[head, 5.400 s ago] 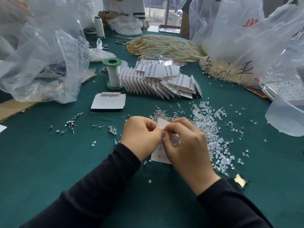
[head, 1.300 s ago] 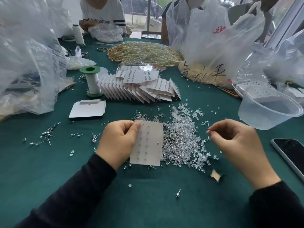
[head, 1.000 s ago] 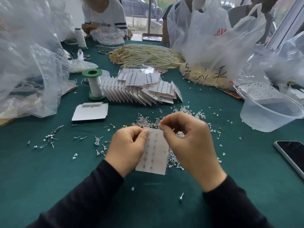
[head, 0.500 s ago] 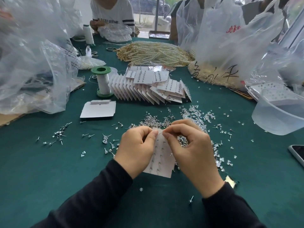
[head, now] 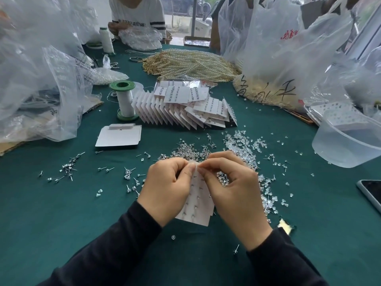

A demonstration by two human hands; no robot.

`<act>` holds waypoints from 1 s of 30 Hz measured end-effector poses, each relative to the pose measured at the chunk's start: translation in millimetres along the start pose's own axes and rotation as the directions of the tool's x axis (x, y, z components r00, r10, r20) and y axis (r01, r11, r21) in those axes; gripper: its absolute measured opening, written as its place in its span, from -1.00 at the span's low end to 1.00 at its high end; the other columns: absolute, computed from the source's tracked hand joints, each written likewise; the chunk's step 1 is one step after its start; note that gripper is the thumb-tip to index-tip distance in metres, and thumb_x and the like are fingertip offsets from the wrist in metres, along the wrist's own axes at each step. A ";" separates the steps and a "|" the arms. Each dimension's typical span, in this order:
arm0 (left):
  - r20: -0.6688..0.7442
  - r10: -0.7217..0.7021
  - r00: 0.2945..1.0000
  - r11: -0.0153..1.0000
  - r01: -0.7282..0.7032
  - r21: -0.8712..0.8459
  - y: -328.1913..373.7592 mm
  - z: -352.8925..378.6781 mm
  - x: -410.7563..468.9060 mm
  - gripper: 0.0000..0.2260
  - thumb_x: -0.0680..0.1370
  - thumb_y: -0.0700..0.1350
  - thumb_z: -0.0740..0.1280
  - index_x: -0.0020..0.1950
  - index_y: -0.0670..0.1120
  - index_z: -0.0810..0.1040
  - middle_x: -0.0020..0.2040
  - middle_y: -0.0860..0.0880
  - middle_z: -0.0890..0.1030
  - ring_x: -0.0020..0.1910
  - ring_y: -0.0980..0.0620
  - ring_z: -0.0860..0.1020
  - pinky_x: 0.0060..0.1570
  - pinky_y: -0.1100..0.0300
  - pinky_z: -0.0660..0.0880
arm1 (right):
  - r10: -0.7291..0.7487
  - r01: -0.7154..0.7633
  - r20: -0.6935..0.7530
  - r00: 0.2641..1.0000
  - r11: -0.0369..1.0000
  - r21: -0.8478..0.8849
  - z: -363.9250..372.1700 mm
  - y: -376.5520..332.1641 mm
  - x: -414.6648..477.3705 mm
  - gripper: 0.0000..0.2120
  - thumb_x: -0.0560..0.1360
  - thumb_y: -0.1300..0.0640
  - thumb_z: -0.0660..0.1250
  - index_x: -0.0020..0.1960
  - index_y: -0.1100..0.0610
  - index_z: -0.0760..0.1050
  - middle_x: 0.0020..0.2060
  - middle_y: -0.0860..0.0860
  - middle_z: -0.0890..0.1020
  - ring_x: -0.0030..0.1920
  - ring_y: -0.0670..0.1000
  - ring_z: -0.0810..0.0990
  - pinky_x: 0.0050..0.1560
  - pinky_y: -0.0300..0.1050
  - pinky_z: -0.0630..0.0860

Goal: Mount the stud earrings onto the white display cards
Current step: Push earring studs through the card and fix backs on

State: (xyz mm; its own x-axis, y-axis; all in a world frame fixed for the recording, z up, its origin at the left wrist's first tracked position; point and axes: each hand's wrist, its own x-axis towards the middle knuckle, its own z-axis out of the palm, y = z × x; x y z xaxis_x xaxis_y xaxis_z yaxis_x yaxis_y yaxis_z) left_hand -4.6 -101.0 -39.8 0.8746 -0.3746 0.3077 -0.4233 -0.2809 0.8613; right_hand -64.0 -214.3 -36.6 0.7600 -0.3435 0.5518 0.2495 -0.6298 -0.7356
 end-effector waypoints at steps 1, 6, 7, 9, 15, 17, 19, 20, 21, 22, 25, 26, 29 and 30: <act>-0.003 -0.002 1.000 1.000 0.002 -0.013 0.6 -0.3 -0.3 -0.72 0.54 -0.14 0.26 -0.26 -0.30 0.57 -0.32 -0.30 0.57 -0.28 -0.23 0.51 -0.23 -0.04 0.45 | -0.003 0.003 -0.006 1.000 1.000 0.003 0.2 -0.5 -0.1 -0.85 0.33 0.42 0.42 -0.25 0.20 0.64 -0.26 -0.04 0.59 -0.18 -0.14 0.56 -0.16 -0.40 0.48; -0.009 -0.030 0.999 0.999 0.030 -0.043 4.0 -1.5 1.3 -0.68 0.55 -0.13 0.24 -0.23 -0.36 0.55 -0.27 -0.36 0.56 -0.25 -0.23 0.52 -0.19 -0.08 0.44 | -0.052 0.051 -0.032 0.998 0.998 -0.044 0.0 -1.2 -0.1 -0.89 0.35 0.37 0.44 -0.21 0.20 0.65 -0.24 -0.04 0.62 -0.19 -0.14 0.57 -0.15 -0.37 0.50; -0.009 -0.031 0.999 0.999 0.030 -0.042 4.7 -1.5 1.7 -0.68 0.56 -0.14 0.24 -0.25 -0.36 0.54 -0.28 -0.37 0.55 -0.28 -0.22 0.50 -0.21 -0.08 0.43 | -0.058 0.057 -0.028 0.998 0.997 -0.058 -0.2 -1.3 -0.9 -0.90 0.35 0.37 0.44 -0.20 0.20 0.64 -0.24 -0.03 0.62 -0.19 -0.14 0.57 -0.16 -0.37 0.51; -0.006 -0.026 1.000 0.999 0.025 -0.040 6.1 -1.7 2.1 -0.68 0.56 -0.14 0.24 -0.27 -0.35 0.53 -0.31 -0.37 0.53 -0.33 -0.21 0.46 -0.24 -0.07 0.42 | -0.073 0.070 -0.030 0.997 0.994 -0.087 0.0 -2.0 -2.4 -0.92 0.36 0.35 0.42 -0.18 0.21 0.62 -0.24 -0.02 0.62 -0.19 -0.14 0.56 -0.15 -0.39 0.49; -0.025 0.027 0.999 0.999 -0.026 0.043 7.5 -4.0 1.3 -0.72 0.54 -0.18 0.24 -0.31 -0.31 0.53 -0.40 -0.29 0.51 -0.36 -0.20 0.42 -0.32 0.04 0.36 | -0.086 0.079 -0.060 0.994 0.990 -0.117 0.4 -3.1 -2.5 -0.93 0.35 0.36 0.40 -0.22 0.22 0.60 -0.27 0.00 0.60 -0.23 -0.14 0.54 -0.19 -0.39 0.48; -0.033 0.048 0.998 0.997 -0.046 0.063 7.7 -3.6 0.2 -0.73 0.54 -0.18 0.25 -0.29 -0.30 0.54 -0.38 -0.28 0.53 -0.34 -0.19 0.46 -0.29 0.03 0.38 | -0.087 0.081 -0.045 0.995 0.989 -0.127 0.6 -3.3 -2.8 -0.91 0.35 0.37 0.41 -0.22 0.22 0.59 -0.28 0.00 0.59 -0.23 -0.14 0.52 -0.19 -0.42 0.45; -0.029 0.059 0.998 0.995 -0.057 0.079 7.5 -2.4 -0.2 -0.74 0.54 -0.18 0.25 -0.27 -0.31 0.55 -0.36 -0.28 0.55 -0.32 -0.19 0.47 -0.26 0.00 0.39 | -0.082 0.077 -0.034 0.996 0.988 -0.137 1.2 -3.3 -2.9 -0.91 0.34 0.38 0.41 -0.23 0.22 0.57 -0.29 0.00 0.58 -0.25 -0.14 0.50 -0.20 -0.43 0.44; -0.025 0.065 0.998 0.994 -0.063 0.090 7.3 -1.7 -0.2 -0.73 0.54 -0.18 0.26 -0.28 -0.32 0.54 -0.37 -0.28 0.54 -0.32 -0.19 0.47 -0.26 0.00 0.39 | -0.076 0.071 -0.029 0.997 0.988 -0.137 1.6 -3.5 -2.7 -0.91 0.34 0.37 0.40 -0.24 0.22 0.56 -0.29 -0.01 0.57 -0.26 -0.13 0.49 -0.20 -0.42 0.43; -0.021 0.072 0.997 0.993 -0.070 0.100 7.1 -1.3 -0.5 -0.72 0.54 -0.16 0.26 -0.29 -0.32 0.53 -0.38 -0.27 0.53 -0.33 -0.19 0.46 -0.28 0.02 0.38 | -0.070 0.066 -0.022 0.997 0.989 -0.133 1.9 -3.7 -2.6 -0.92 0.34 0.36 0.38 -0.24 0.21 0.55 -0.29 -0.01 0.56 -0.27 -0.13 0.49 -0.21 -0.42 0.43; -0.016 0.078 0.997 0.991 -0.076 0.110 6.8 -1.1 -0.8 -0.68 0.54 -0.12 0.24 -0.30 -0.32 0.52 -0.39 -0.27 0.52 -0.35 -0.17 0.45 -0.29 0.04 0.36 | -0.064 0.062 -0.014 0.998 0.990 -0.126 2.0 -3.9 -2.6 -0.92 0.34 0.35 0.36 -0.24 0.21 0.55 -0.30 -0.01 0.56 -0.27 -0.13 0.48 -0.21 -0.42 0.43; -0.013 0.089 0.996 0.988 -0.086 0.129 6.1 -1.2 -1.3 -0.67 0.51 -0.08 0.22 -0.29 -0.31 0.53 -0.39 -0.23 0.54 -0.34 -0.14 0.47 -0.28 0.05 0.38 | -0.041 0.044 0.025 0.999 0.993 -0.110 1.0 -4.4 -2.5 -0.94 0.34 0.34 0.35 -0.24 0.20 0.54 -0.29 -0.01 0.55 -0.28 -0.12 0.48 -0.22 -0.40 0.43; -0.019 0.091 0.996 0.987 -0.088 0.136 5.9 -1.2 -1.2 -0.71 0.53 -0.13 0.25 -0.28 -0.32 0.53 -0.38 -0.23 0.54 -0.33 -0.16 0.48 -0.28 0.06 0.38 | -0.034 0.039 0.041 0.999 0.993 -0.109 0.9 -4.5 -2.4 -0.94 0.34 0.34 0.36 -0.24 0.20 0.54 -0.29 -0.02 0.56 -0.28 -0.12 0.49 -0.22 -0.39 0.44; -0.032 0.095 0.995 0.982 -0.088 0.164 4.3 -0.4 -0.9 -0.75 0.53 -0.22 0.25 -0.28 -0.33 0.53 -0.38 -0.24 0.55 -0.32 -0.17 0.48 -0.28 0.06 0.37 | -0.038 0.045 0.061 0.997 0.992 -0.117 1.3 -4.8 -2.7 -0.93 0.35 0.34 0.38 -0.24 0.20 0.56 -0.29 -0.02 0.57 -0.28 -0.13 0.50 -0.22 -0.37 0.45; -0.028 0.099 0.995 0.980 -0.092 0.179 4.3 0.2 -1.2 -0.73 0.54 -0.19 0.25 -0.28 -0.34 0.53 -0.38 -0.24 0.54 -0.34 -0.15 0.47 -0.28 0.05 0.36 | -0.042 0.050 0.063 0.997 0.991 -0.122 1.6 -4.8 -2.8 -0.93 0.35 0.34 0.38 -0.24 0.21 0.56 -0.28 -0.01 0.58 -0.28 -0.12 0.52 -0.22 -0.33 0.47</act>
State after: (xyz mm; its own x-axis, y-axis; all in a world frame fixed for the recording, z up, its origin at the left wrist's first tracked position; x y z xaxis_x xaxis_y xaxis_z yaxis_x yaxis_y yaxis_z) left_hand -7.5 -101.9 -36.5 0.8350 -0.3753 0.4023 -0.5373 -0.3990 0.7430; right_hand -66.4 -209.3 -35.2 0.7852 -0.2717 0.5564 0.2120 -0.7264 -0.6538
